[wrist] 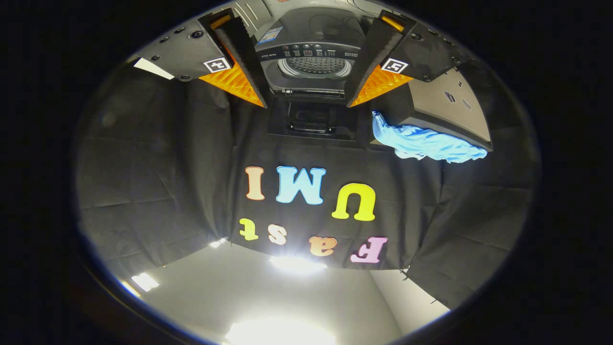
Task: Put the clothes into the washing machine and then close the washing machine lid.
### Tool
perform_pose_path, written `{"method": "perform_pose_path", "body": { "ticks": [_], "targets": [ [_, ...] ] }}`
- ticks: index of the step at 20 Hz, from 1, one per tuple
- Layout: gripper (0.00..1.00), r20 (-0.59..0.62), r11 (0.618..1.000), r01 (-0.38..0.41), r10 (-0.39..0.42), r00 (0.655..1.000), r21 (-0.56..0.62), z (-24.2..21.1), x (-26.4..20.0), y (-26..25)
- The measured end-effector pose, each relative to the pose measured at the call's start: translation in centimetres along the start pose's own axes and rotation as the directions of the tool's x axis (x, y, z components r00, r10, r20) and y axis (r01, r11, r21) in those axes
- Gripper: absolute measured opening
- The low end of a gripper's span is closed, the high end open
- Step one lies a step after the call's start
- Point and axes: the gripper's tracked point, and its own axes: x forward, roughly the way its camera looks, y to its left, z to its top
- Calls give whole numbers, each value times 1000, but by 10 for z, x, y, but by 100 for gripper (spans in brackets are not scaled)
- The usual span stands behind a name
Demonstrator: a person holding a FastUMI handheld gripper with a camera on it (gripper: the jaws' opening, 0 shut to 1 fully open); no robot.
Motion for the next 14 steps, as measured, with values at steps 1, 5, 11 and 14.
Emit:
{"method": "perform_pose_path", "body": {
  "ticks": [1,5,11,14],
  "targets": [
    [98,7,1000,-2,2,1000,-4,2,-2,1],
    [98,7,1000,-16,16,1000,8,4,-7,8],
    [98,15,998,-57,57,998,27,16,0,28],
    [98,20,994,-101,101,995,28,27,16,47]
  ]
}}
